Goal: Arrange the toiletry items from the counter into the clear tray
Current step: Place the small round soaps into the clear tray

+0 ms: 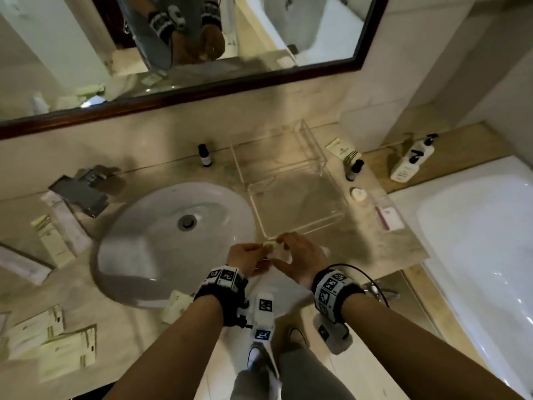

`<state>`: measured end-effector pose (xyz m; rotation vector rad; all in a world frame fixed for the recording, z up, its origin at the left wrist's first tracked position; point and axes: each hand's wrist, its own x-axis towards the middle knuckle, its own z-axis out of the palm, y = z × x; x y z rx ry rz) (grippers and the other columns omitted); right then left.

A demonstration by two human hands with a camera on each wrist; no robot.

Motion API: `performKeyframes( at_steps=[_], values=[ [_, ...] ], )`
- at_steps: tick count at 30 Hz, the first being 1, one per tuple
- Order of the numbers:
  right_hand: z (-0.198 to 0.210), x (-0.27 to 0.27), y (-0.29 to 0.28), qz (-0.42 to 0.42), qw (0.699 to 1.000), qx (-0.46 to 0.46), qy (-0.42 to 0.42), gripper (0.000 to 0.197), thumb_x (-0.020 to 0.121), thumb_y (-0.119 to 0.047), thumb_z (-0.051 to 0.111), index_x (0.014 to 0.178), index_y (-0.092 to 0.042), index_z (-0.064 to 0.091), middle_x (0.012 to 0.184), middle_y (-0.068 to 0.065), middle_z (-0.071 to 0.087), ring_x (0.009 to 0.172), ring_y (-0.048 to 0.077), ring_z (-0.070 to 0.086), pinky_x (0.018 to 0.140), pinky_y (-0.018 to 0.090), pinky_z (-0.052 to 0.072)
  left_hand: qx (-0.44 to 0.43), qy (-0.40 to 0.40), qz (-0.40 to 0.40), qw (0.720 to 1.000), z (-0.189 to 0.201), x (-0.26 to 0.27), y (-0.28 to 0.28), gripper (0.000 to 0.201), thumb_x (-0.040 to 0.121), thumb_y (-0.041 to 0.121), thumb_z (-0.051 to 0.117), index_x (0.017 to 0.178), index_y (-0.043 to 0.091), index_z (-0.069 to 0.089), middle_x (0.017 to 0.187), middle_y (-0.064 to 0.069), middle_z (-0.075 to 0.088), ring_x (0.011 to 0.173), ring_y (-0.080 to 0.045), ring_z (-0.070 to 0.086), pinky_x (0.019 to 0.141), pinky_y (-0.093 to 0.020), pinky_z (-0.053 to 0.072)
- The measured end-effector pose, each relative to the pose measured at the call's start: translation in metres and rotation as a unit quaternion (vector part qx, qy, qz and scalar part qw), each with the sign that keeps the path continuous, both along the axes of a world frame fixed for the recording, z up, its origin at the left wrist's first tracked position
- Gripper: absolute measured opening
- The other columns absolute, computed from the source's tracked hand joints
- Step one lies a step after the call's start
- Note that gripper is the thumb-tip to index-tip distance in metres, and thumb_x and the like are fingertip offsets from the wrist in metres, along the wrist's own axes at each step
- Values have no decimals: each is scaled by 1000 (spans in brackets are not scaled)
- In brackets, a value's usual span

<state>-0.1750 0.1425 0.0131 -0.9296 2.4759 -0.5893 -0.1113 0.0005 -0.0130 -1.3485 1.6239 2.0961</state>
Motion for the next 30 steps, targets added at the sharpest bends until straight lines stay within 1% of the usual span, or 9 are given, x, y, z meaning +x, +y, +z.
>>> performKeyframes(
  at_steps=[4, 9, 12, 16, 18, 20, 23, 27, 30],
  values=[
    [6, -44, 14, -6, 998, -4, 57, 45, 80, -45, 66, 116, -20, 56, 112, 0, 58, 102, 21, 55, 79, 32, 45, 21, 29, 3, 999, 5, -47, 20, 24, 88, 12, 66, 106, -5, 65, 77, -12, 68, 65, -22, 66, 55, -26, 56],
    [-2, -125, 19, 20, 995, -16, 100, 45, 77, -43, 68, 112, -15, 62, 105, 4, 59, 95, 25, 56, 73, 35, 50, 27, 42, 28, 998, -3, -122, 36, 16, 92, 17, 61, 102, 5, 62, 83, -9, 66, 75, -22, 64, 68, -31, 55],
    [-14, -170, 19, 38, 995, -16, 96, 43, 70, -41, 72, 103, -13, 66, 97, 7, 60, 88, 28, 59, 68, 37, 52, 20, 15, 62, 998, -14, -161, 39, 23, 93, 16, 60, 111, 1, 63, 83, -9, 66, 74, -22, 62, 68, -33, 54],
    [-29, -220, 21, 60, 994, 15, 90, 34, 71, -40, 65, 93, -15, 66, 91, 6, 61, 80, 28, 60, 61, 37, 53, 30, -38, 86, 995, -26, -209, 48, 19, 91, 18, 63, 104, 4, 65, 84, -10, 66, 74, -20, 63, 61, -29, 53],
    [-34, -234, 21, 51, 995, 25, 86, 26, 73, -39, 55, 82, -16, 64, 83, 6, 63, 71, 26, 61, 57, 34, 52, 4, -55, 82, 995, -35, -225, 51, 20, 89, 20, 65, 103, 6, 68, 81, -9, 68, 73, -22, 65, 64, -32, 55],
    [-41, -248, 19, 55, 994, 40, 82, 19, 72, -34, 60, 79, -17, 63, 82, 6, 65, 67, 26, 62, 54, 31, 50, -46, -70, 73, 994, -41, -242, 53, 23, 87, 23, 68, 102, 6, 71, 82, -12, 71, 72, -26, 66, 67, -35, 57],
    [-47, -266, 14, 84, 991, 70, 75, 27, 75, -31, 61, 95, -14, 63, 97, 8, 65, 86, 29, 61, 67, 35, 50, -97, -90, 36, 991, -43, -258, 52, 24, 86, 32, 67, 94, 10, 72, 85, -16, 73, 70, -27, 68, 66, -34, 57],
    [-46, -278, 6, 99, 989, 87, 70, 33, 78, -30, 60, 104, -11, 62, 104, 9, 64, 98, 32, 58, 74, 36, 48, -131, -101, 7, 986, -46, -271, 47, 32, 87, 38, 61, 88, 10, 75, 74, -11, 72, 60, -19, 65, 48, -17, 45],
    [-45, -283, 1, 137, 980, 116, 81, 36, 86, -33, 52, 116, -12, 54, 119, 9, 58, 112, 28, 50, 88, 35, 42, -126, -109, 16, 986, -49, -275, 45, 35, 83, 39, 65, 90, 6, 75, 70, -8, 72, 58, -18, 66, 51, -18, 48]
  ],
)
